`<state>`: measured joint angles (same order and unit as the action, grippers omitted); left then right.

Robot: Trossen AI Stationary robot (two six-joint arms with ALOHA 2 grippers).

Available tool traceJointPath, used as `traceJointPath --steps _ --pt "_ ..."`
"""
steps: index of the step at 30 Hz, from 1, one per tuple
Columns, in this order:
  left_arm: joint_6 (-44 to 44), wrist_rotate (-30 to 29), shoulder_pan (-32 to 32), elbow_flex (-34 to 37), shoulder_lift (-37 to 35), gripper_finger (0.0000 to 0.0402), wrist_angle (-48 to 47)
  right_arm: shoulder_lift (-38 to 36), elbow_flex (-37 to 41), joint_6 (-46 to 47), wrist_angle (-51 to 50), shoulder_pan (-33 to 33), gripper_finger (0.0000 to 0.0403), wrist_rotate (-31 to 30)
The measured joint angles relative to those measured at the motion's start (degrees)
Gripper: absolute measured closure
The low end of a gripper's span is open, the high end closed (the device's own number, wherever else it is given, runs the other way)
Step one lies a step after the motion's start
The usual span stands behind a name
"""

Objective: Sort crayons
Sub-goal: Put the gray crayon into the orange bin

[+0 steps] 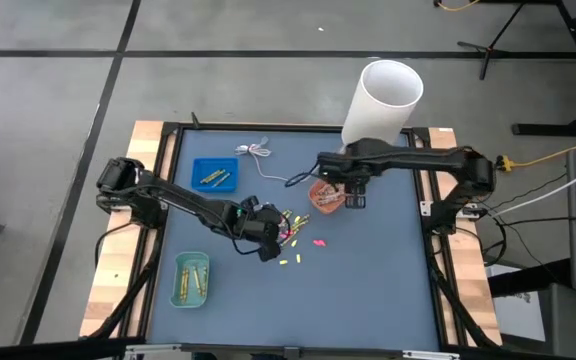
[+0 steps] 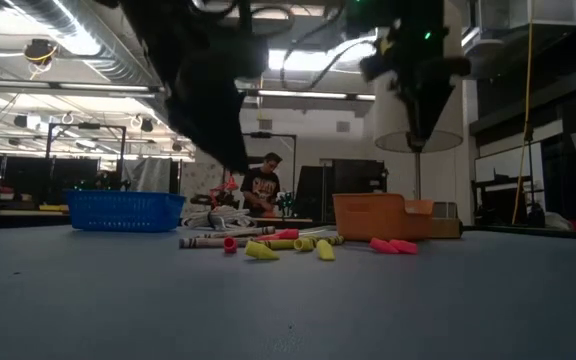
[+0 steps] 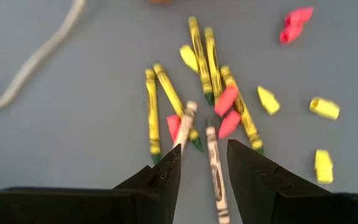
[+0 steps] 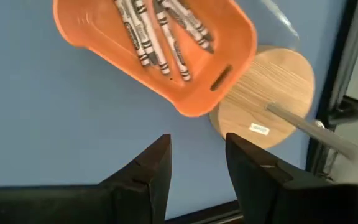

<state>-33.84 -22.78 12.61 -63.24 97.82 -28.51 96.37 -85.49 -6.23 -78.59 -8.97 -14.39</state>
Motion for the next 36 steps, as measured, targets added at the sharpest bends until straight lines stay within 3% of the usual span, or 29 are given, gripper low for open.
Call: traceJointPath --steps 14,26,36 --pt "0.08 5.85 -0.62 0.0 7.76 0.0287 0.43 -15.09 2.97 6.36 -0.93 0.02 0.0254 0.42" --pt "-0.09 9.38 -1.1 -0.14 10.91 0.0287 1.43 -30.36 22.79 14.48 1.59 0.02 0.0254 0.1" --pt "-0.06 12.1 -2.11 -0.17 11.26 0.0313 1.68 -40.61 37.57 16.52 17.45 0.02 0.0254 4.21"
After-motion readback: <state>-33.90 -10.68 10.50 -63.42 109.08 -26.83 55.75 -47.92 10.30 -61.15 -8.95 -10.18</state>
